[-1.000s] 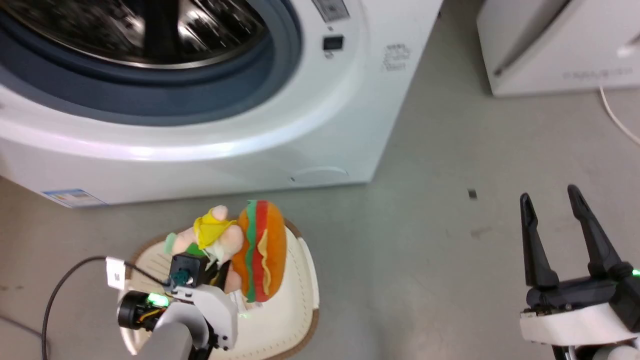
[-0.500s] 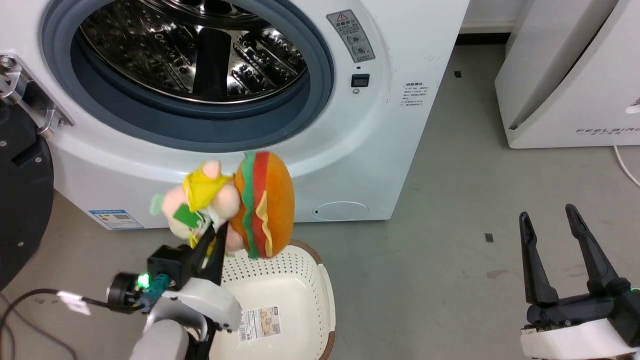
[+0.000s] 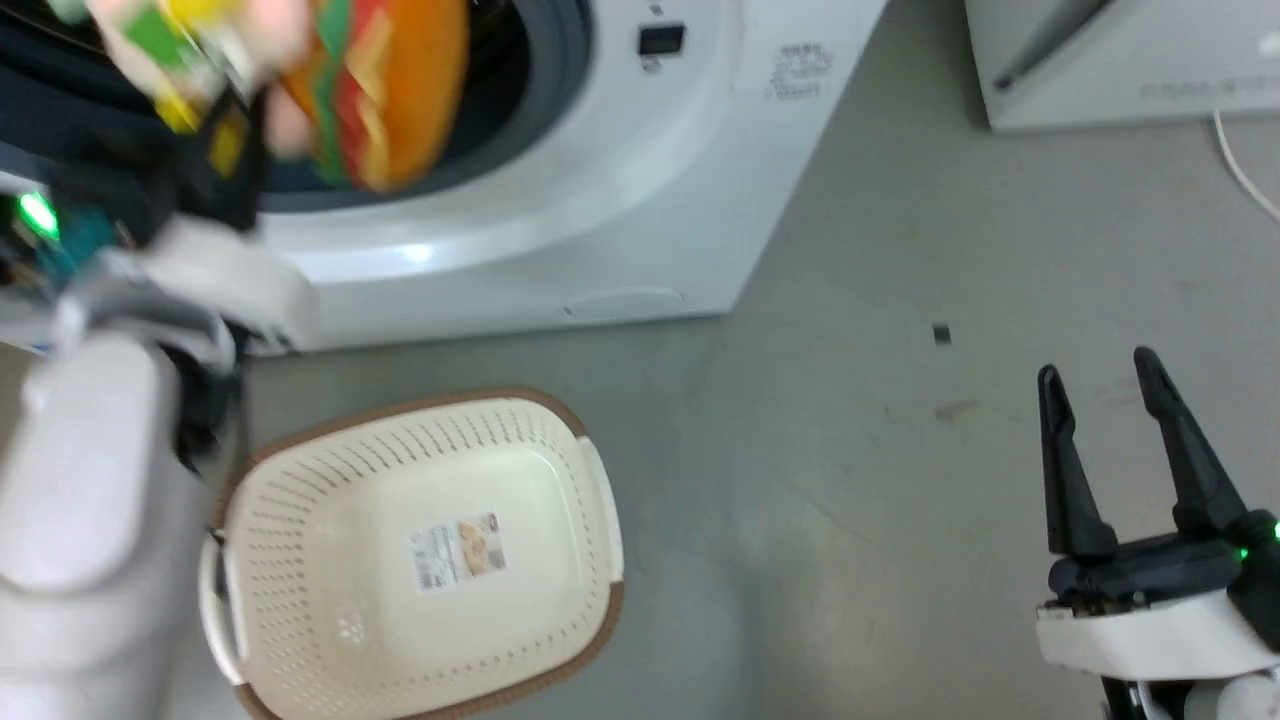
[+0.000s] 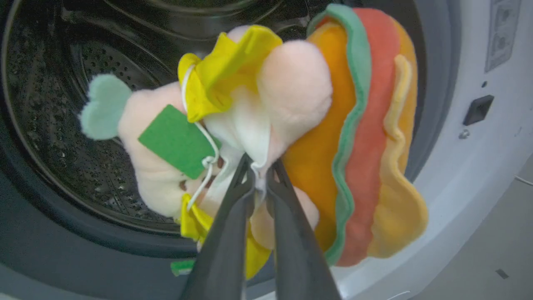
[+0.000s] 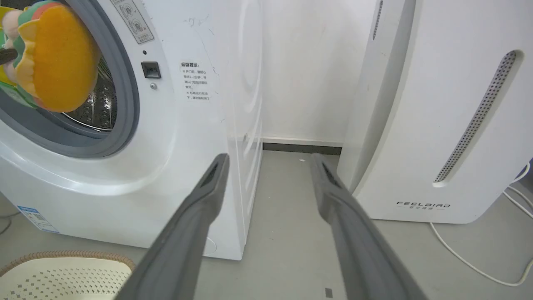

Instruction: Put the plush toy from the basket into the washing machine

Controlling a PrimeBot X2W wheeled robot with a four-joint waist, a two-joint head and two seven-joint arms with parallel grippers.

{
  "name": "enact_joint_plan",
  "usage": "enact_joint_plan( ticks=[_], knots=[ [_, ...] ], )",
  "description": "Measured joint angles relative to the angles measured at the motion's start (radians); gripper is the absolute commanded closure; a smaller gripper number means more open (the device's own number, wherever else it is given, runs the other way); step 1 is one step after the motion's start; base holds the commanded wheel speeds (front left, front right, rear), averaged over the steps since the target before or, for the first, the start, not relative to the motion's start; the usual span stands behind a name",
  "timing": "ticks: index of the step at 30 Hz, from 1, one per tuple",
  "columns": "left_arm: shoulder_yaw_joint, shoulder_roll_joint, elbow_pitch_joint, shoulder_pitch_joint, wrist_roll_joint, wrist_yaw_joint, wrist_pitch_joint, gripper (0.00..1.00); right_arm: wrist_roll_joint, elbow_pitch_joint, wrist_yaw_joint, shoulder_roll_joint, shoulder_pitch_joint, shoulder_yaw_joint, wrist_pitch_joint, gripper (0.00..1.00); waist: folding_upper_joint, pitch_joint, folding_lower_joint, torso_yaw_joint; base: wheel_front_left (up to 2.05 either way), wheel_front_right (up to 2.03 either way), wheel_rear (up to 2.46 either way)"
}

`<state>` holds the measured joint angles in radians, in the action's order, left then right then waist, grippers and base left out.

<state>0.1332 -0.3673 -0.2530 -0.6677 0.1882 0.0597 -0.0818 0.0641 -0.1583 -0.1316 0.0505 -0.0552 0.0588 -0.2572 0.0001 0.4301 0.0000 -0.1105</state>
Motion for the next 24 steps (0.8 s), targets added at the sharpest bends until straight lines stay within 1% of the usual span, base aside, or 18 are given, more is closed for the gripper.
enact_joint_plan(
  ticks=[5,8,10,16,20,24],
  knots=[
    [-0.006,-0.086,-0.098,-0.209,0.001,0.037,0.130,1.00,0.029,-0.002,0.000,0.000,-0.042,-0.008,0.000,0.00,0.0000,0.099,0.0000,-0.046,0.00,0.00,0.00],
    [0.009,-0.144,-0.167,-0.329,-0.002,0.050,0.179,1.00,0.044,-0.002,0.000,0.000,-0.062,-0.021,0.000,0.00,0.0000,0.155,0.0001,-0.077,0.00,0.00,0.00],
    [0.025,-0.172,-0.204,-0.410,-0.003,0.058,0.200,1.00,0.058,-0.002,0.000,0.000,-0.071,-0.029,0.000,0.00,0.0000,0.191,0.0002,-0.097,0.00,0.00,0.00],
    [0.091,-0.216,-0.328,-0.621,-0.005,0.067,0.261,1.00,0.089,-0.001,0.000,0.000,-0.089,-0.048,0.000,0.00,0.0000,0.287,0.0002,-0.152,0.00,0.00,0.00],
    [0.126,-0.243,-0.431,-0.691,-0.005,0.067,0.305,1.00,0.104,-0.001,0.000,0.000,-0.098,-0.058,0.000,0.00,-0.0001,0.330,0.0003,-0.188,0.00,0.00,0.00],
    [0.144,-0.255,-0.520,-0.726,0.010,0.067,0.332,1.00,0.115,-0.001,0.000,0.000,-0.098,-0.062,0.000,0.00,0.0000,0.354,0.0002,-0.211,0.00,0.00,0.00]
  ],
)
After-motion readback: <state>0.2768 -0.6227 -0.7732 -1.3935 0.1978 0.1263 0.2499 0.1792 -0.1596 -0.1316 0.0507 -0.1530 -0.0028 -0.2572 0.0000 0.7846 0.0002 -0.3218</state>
